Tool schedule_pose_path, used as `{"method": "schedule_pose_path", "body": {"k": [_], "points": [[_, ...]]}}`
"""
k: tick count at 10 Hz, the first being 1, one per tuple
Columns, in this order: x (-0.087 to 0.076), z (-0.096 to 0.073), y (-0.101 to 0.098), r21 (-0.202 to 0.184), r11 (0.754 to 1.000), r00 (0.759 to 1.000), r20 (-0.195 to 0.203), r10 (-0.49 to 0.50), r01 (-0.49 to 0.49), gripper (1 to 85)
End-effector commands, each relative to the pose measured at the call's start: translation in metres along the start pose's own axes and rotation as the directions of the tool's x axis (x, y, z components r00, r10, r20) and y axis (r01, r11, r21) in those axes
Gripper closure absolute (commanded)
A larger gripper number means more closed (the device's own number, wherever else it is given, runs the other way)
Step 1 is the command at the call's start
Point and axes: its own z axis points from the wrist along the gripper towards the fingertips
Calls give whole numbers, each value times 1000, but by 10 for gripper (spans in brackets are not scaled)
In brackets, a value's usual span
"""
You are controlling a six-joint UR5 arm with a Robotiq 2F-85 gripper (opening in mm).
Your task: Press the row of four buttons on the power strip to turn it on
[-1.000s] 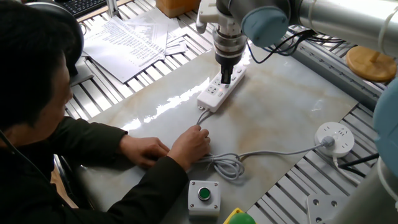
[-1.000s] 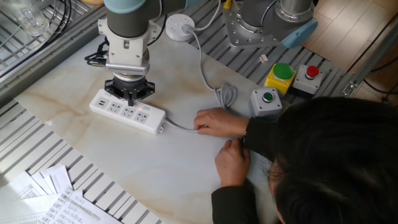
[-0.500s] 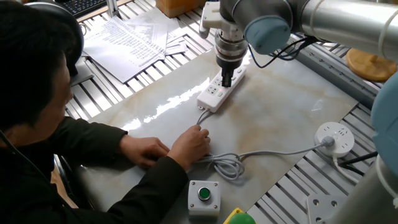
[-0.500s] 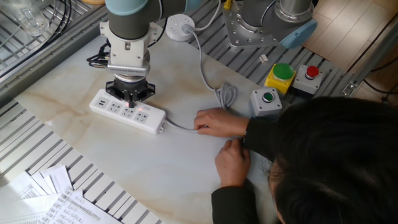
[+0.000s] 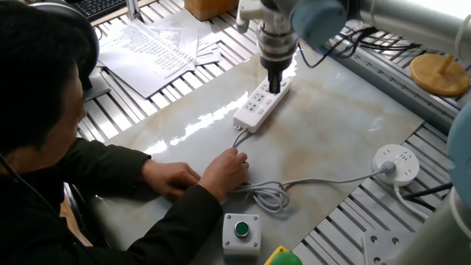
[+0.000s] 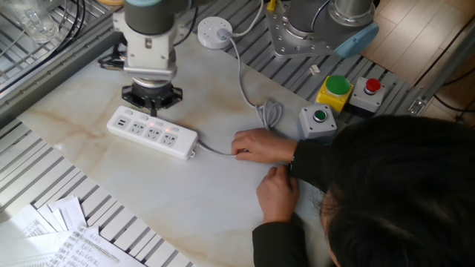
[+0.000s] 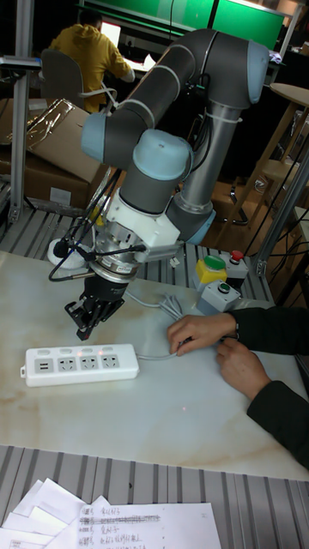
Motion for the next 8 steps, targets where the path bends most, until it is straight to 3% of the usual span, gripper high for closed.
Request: {"method": "schedule_pose_path", "body": {"k": [1,5,8], "points": [[2,12,-21,20,1000,1000,18,-19,18,847],[-1,26,-29,38,999,999,30,-33,32,847],[-3,34,-22,20,1000,999,45,-24,23,847]]}}
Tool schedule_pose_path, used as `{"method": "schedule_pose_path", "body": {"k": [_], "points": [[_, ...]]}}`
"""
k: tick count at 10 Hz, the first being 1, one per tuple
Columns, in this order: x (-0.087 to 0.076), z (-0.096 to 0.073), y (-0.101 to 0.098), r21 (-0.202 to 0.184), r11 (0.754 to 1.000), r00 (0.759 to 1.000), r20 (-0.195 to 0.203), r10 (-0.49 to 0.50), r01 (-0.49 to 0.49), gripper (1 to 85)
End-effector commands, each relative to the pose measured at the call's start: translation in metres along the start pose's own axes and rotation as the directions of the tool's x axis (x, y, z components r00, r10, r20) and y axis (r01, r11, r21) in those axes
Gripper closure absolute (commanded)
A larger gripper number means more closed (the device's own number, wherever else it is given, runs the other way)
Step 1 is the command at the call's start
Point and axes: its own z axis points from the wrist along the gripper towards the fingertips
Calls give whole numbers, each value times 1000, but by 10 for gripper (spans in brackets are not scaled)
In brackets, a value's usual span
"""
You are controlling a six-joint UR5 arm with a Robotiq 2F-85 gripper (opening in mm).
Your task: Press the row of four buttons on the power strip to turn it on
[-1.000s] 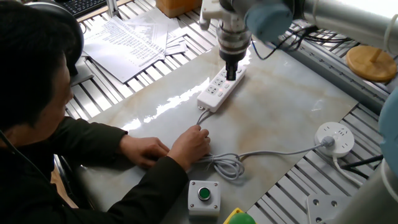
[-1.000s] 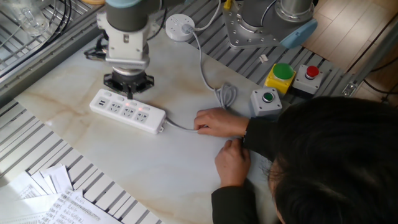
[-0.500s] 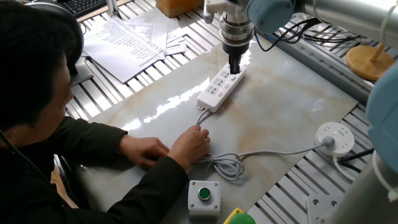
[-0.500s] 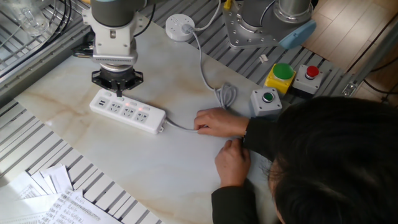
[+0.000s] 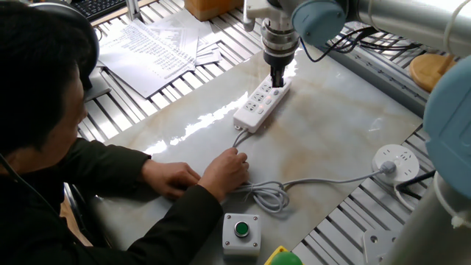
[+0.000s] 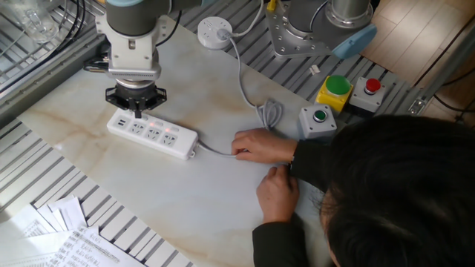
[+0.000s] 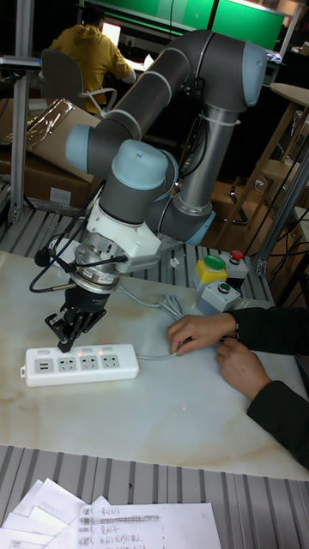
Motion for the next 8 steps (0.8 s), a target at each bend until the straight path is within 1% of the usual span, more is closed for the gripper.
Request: {"method": "schedule_pose_path", "body": {"k": [1,2,3,5,6,8], "points": [[2,8,7,-16,1000,1000,19,15,-14,847],[6,11,7,-4,1000,1000,25,16,-16,847],[7,12,6,2,1000,1000,27,12,-12,847],[2,16,7,1,1000,999,41,14,-14,847],[2,15,7,4,1000,999,41,12,-12,847],[4,6,9,24,1000,1000,21,15,-15,847]]}}
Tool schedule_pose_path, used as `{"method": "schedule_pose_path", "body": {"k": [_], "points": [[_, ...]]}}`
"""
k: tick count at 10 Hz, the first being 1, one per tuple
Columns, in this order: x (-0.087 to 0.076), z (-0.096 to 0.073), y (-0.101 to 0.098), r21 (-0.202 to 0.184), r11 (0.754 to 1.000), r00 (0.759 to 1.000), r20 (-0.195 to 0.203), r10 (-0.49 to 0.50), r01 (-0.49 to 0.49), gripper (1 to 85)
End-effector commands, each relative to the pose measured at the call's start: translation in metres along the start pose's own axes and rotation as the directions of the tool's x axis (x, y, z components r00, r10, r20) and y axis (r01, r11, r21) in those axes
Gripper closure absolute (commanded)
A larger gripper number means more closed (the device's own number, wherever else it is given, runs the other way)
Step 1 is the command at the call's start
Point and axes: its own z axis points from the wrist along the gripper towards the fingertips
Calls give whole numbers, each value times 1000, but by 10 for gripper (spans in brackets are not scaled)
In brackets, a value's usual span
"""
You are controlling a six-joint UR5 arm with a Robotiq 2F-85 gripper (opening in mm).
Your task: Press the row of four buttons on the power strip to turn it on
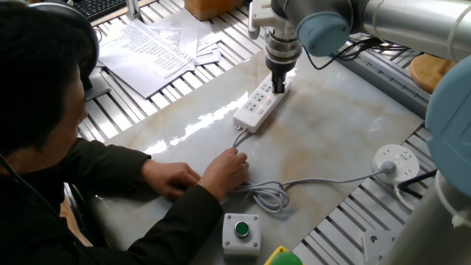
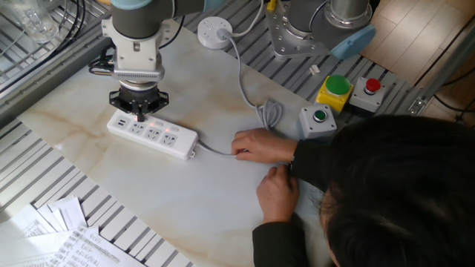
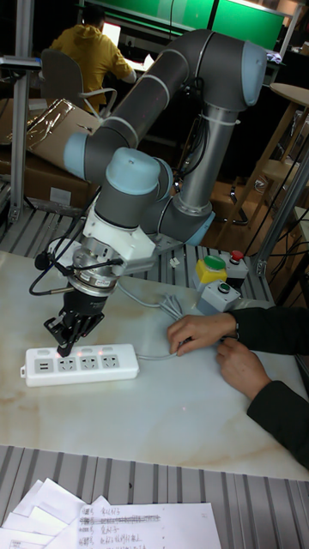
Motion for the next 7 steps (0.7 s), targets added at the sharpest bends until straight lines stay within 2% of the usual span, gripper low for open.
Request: {"method": "schedule_pose_path", "body": {"k": [1,2,3,5,7], "points": [[3,-21,4,10,1000,1000,-25,10,-10,847],[6,-44,-3,2,1000,998,-57,-22,22,847],[7,-51,-8,-23,999,998,-59,-30,29,847],[7,-40,-17,1,999,998,-51,-34,34,847],[2,-24,-2,-39,999,1000,-19,2,-2,847]]}}
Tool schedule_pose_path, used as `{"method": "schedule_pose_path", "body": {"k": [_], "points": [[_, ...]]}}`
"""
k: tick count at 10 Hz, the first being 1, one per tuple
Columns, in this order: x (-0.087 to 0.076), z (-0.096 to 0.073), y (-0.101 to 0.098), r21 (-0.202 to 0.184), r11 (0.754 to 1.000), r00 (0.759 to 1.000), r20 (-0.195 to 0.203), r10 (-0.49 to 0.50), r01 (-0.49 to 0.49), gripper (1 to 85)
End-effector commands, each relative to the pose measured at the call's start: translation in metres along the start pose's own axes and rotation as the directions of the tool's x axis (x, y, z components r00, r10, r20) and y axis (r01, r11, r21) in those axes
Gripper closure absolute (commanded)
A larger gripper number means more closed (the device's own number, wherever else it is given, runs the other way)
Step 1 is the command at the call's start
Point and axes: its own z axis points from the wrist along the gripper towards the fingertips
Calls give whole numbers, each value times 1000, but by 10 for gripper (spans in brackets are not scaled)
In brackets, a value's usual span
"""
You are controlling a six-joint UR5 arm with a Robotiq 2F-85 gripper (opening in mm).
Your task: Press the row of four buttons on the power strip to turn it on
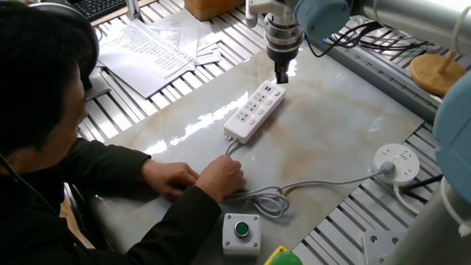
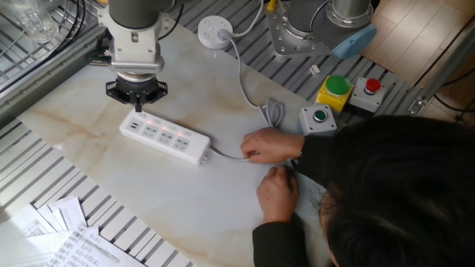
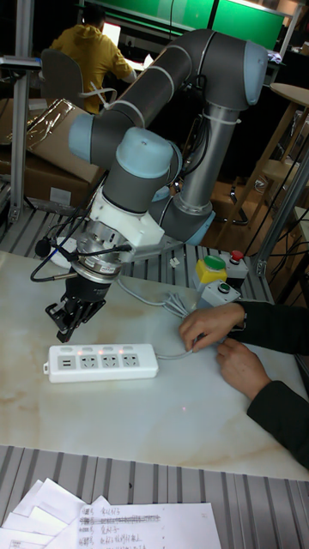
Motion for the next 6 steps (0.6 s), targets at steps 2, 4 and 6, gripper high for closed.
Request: {"method": "schedule_pose_path", "body": {"k": [2,4,6], "points": [[-5,13,10,-20,999,999,26,38,-37,847],[-6,19,8,-6,999,999,33,33,-33,847],[-9,28,11,-1,1000,998,57,31,-31,847]]}}
